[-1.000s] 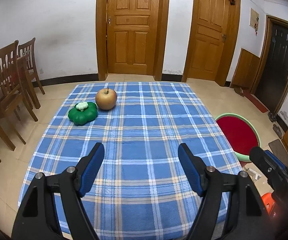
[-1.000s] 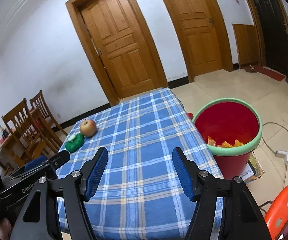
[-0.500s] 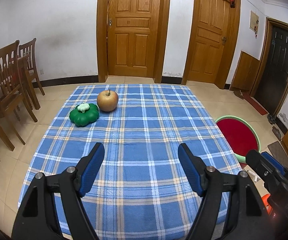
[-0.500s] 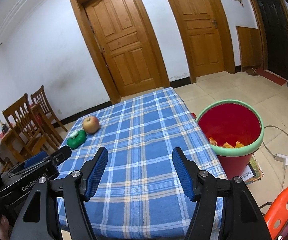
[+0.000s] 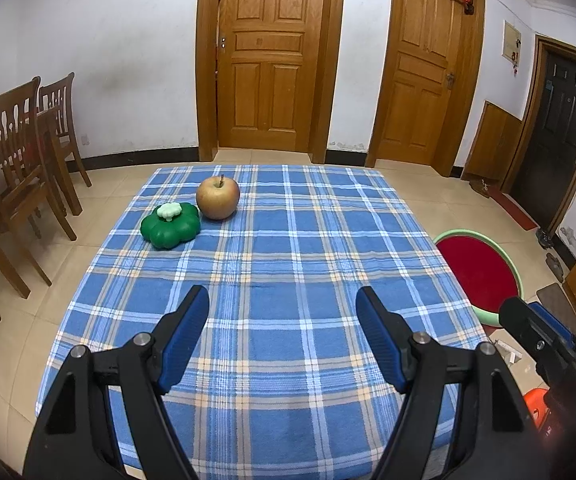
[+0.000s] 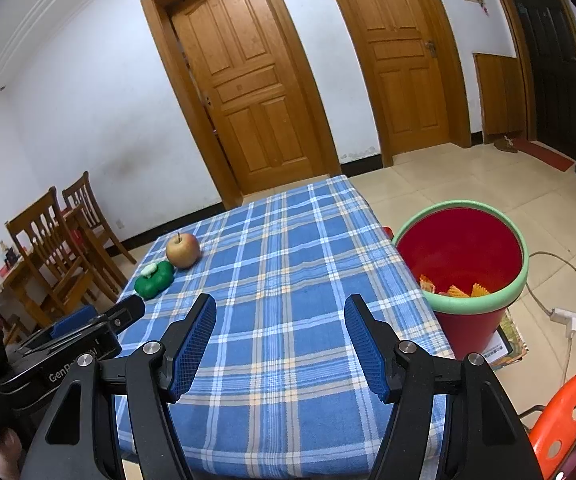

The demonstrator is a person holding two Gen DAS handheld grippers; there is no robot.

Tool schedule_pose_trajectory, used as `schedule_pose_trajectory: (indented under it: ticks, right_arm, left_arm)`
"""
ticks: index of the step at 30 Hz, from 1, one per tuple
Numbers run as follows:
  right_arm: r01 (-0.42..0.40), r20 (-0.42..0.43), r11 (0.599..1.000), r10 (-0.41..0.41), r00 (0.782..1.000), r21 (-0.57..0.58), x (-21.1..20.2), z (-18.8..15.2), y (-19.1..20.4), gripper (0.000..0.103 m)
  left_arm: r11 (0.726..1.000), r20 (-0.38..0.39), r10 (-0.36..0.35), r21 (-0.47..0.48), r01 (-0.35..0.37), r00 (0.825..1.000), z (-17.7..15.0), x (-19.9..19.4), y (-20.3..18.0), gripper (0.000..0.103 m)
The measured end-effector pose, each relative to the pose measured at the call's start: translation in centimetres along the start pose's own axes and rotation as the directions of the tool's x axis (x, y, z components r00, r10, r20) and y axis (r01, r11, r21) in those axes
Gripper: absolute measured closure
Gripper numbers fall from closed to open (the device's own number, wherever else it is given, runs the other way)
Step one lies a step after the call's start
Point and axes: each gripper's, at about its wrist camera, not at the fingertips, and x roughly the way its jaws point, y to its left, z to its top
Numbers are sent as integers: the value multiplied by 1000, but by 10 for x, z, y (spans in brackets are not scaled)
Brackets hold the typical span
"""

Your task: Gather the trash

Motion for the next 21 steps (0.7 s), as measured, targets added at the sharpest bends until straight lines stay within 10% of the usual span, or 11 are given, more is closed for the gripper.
schedule_pose_trajectory:
  ticks: [21]
  right_arm:
    - [-2, 1, 1000, 2, 1000, 0, 0, 1, 0, 35]
  left_arm:
    - [1000, -7, 3, -2, -3, 1000, -3, 2, 1, 28]
